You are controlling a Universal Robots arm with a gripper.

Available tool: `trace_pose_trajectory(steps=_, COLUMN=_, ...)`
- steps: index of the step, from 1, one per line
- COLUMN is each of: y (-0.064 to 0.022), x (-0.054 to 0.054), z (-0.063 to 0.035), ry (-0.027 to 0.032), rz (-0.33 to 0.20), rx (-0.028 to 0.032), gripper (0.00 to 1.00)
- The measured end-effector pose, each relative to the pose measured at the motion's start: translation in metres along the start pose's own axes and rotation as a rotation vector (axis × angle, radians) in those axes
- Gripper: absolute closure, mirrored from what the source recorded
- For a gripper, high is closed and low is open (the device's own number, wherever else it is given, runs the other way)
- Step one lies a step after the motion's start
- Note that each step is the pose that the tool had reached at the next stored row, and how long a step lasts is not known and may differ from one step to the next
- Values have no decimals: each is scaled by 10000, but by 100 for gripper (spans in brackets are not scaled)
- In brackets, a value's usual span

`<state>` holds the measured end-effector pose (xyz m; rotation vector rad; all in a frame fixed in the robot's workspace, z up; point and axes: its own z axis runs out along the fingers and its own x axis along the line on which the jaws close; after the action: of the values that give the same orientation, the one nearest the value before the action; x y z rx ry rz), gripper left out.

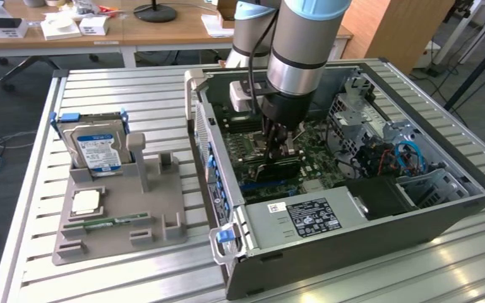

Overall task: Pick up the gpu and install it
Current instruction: 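Press down on the gpu until it lock into place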

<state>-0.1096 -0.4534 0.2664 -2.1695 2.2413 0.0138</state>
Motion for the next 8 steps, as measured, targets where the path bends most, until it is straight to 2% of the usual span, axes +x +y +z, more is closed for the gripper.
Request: trace_pose_trajectory(steps=8, y=3, x=0, z=7, ry=1, rz=1, rx=1, gripper=90)
